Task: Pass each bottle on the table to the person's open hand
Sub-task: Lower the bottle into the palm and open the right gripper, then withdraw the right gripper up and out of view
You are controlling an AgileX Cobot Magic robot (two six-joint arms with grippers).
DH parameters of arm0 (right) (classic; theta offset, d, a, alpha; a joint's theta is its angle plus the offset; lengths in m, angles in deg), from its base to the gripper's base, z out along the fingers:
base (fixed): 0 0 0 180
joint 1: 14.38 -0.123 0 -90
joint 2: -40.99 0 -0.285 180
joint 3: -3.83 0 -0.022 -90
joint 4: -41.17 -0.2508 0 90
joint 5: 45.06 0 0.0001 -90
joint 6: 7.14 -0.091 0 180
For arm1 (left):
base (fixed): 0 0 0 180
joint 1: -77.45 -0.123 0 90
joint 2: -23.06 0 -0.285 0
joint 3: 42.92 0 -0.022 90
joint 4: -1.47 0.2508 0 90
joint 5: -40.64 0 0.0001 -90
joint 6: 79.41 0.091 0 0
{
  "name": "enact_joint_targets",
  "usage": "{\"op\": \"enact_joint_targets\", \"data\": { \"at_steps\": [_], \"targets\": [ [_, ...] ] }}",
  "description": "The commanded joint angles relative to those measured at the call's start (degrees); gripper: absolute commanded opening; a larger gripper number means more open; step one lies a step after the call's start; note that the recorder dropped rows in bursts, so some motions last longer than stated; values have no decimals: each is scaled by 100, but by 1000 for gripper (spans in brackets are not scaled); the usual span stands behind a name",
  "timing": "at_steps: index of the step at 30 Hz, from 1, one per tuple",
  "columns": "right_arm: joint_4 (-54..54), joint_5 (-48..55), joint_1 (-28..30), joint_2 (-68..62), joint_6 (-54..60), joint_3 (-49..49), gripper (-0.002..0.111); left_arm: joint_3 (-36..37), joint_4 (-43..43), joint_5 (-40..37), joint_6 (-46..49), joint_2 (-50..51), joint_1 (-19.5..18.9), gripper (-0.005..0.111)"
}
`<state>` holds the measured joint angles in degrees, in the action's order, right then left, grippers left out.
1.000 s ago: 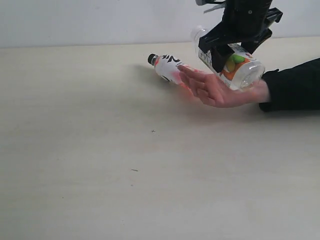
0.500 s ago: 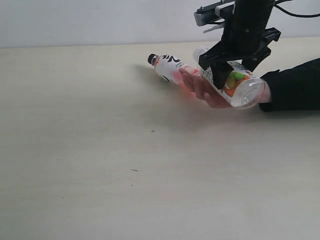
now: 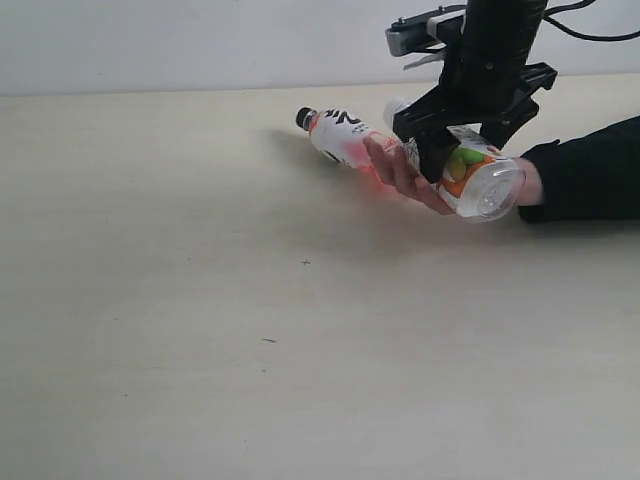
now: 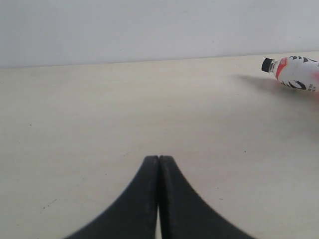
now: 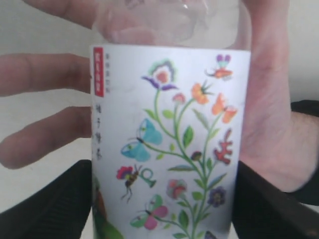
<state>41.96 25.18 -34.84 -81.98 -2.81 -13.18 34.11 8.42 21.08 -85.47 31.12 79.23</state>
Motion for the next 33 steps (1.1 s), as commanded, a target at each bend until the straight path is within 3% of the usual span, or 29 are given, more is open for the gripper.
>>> {"op": "enact_joint_targets", "data": {
  "at_steps": [1, 16, 22, 30, 33],
  "targets": [
    [-38, -28, 17, -8, 56, 10, 77, 18, 28, 42, -20, -27, 8, 3],
    [133, -166, 17, 405, 56, 10, 78, 18, 28, 42, -20, -27, 8, 3],
    [224, -321, 17, 830, 207, 10, 87, 18, 28, 42, -20, -27, 8, 3],
    [99, -852, 186, 1936, 465, 608, 86, 18, 28, 42, -20, -27, 8, 3],
    [-79, -1211, 314, 2531, 498, 1039, 79, 18, 28, 42, -20, -27, 8, 3]
  ]
}}
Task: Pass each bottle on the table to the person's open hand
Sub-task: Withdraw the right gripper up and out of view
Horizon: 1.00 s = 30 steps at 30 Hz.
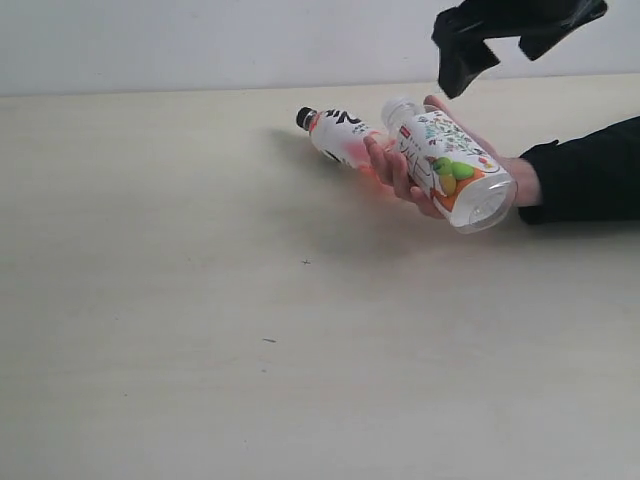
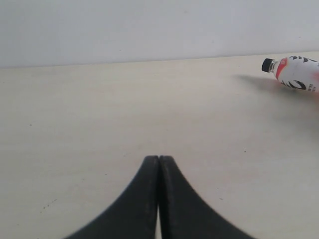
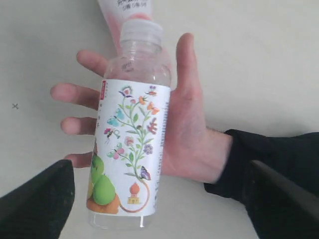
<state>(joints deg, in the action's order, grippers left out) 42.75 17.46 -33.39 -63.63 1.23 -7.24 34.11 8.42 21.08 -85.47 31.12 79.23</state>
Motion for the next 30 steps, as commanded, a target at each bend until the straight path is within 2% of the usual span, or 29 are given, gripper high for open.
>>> {"op": "enact_joint_targets", "data": {
  "at_steps": [1, 3, 4, 5, 6, 8, 11, 18, 26, 30],
  "targets": [
    [-222, -543, 209, 911, 132, 604, 74, 18, 28, 42, -20, -27, 8, 3],
    [-299, -745, 234, 1349, 202, 969, 58, 18, 28, 42, -20, -27, 8, 3],
    [-325, -1077, 234, 1811, 202, 1392, 40, 18, 28, 42, -20, -27, 8, 3],
    [-325, -1277, 234, 2000, 202, 1606, 32, 18, 28, 42, -20, -27, 8, 3],
    [-330, -1717, 234, 2508, 202, 2009, 15, 18, 28, 42, -20, -27, 8, 3],
    [-496, -2368, 234, 3241, 202, 2668, 0, 18, 28, 42, -20, -27, 8, 3],
    [-805, -3135, 234, 4144, 216, 3574, 0, 18, 28, 42, -20, -27, 8, 3],
    [-934, -4303, 234, 5161, 216, 5279, 0, 18, 28, 42, -20, -27, 8, 3],
    [-934, -4710, 234, 6123, 216, 5937, 0, 18, 28, 42, -20, -27, 8, 3],
    [-953, -5301, 234, 6473, 205, 6357, 0, 18, 28, 42, -20, -27, 8, 3]
  ]
}}
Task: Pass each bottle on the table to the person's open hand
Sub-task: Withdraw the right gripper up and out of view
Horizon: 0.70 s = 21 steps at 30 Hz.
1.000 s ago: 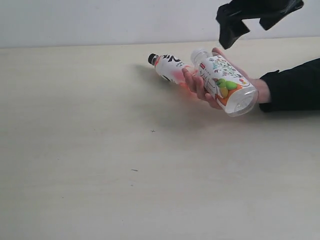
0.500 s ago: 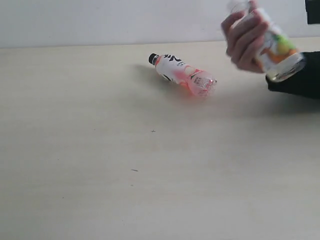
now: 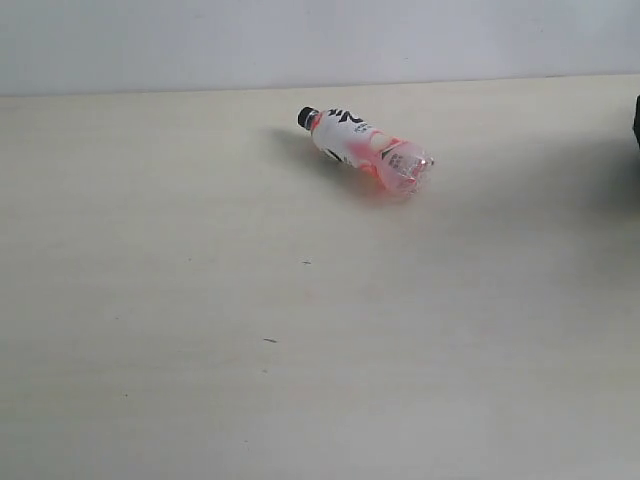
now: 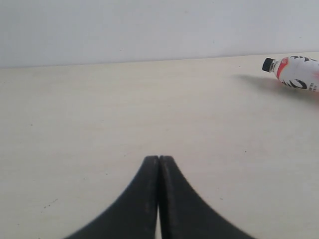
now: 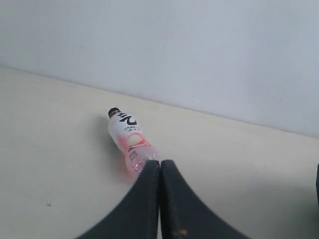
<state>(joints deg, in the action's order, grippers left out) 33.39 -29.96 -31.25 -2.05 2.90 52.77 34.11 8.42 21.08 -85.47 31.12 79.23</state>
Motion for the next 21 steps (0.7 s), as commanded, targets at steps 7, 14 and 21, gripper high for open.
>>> {"op": "enact_joint_targets", "data": {
  "at_steps": [7, 14, 21],
  "targets": [
    [-17, -836, 19, 844, -1, 490, 0, 18, 28, 42, -20, -27, 8, 3],
    [-29, -829, 19, 927, -28, 498, 0, 18, 28, 42, -20, -27, 8, 3],
    [-50, -829, 19, 927, -281, 498, 0, 18, 28, 42, -20, -27, 8, 3]
  ]
}}
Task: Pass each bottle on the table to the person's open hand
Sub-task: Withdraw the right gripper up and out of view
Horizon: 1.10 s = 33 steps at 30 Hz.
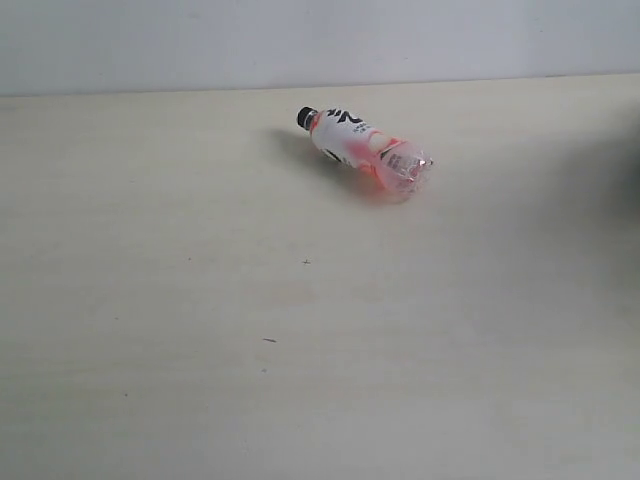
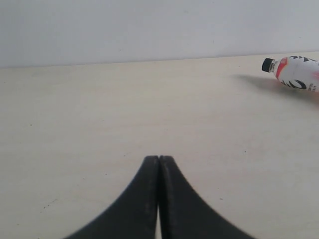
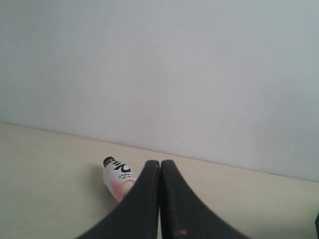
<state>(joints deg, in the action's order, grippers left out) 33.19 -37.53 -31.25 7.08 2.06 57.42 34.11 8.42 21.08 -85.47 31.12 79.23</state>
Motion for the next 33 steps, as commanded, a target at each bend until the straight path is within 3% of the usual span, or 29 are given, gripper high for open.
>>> {"op": "enact_joint_targets", "data": {
  "at_steps": [1, 18, 24, 33],
  "targets": [
    [-44, -72, 19, 14, -228, 33, 0, 18, 28, 42, -20, -27, 8, 3],
    [-44, 329, 19, 14, -12, 64, 0, 18, 28, 42, -20, -27, 8, 3],
    [41, -654, 19, 14, -12, 540, 0, 18, 28, 42, -20, -27, 8, 3],
    [41, -675, 19, 14, -24, 617, 0, 18, 28, 42, -20, -27, 8, 3]
  ]
}}
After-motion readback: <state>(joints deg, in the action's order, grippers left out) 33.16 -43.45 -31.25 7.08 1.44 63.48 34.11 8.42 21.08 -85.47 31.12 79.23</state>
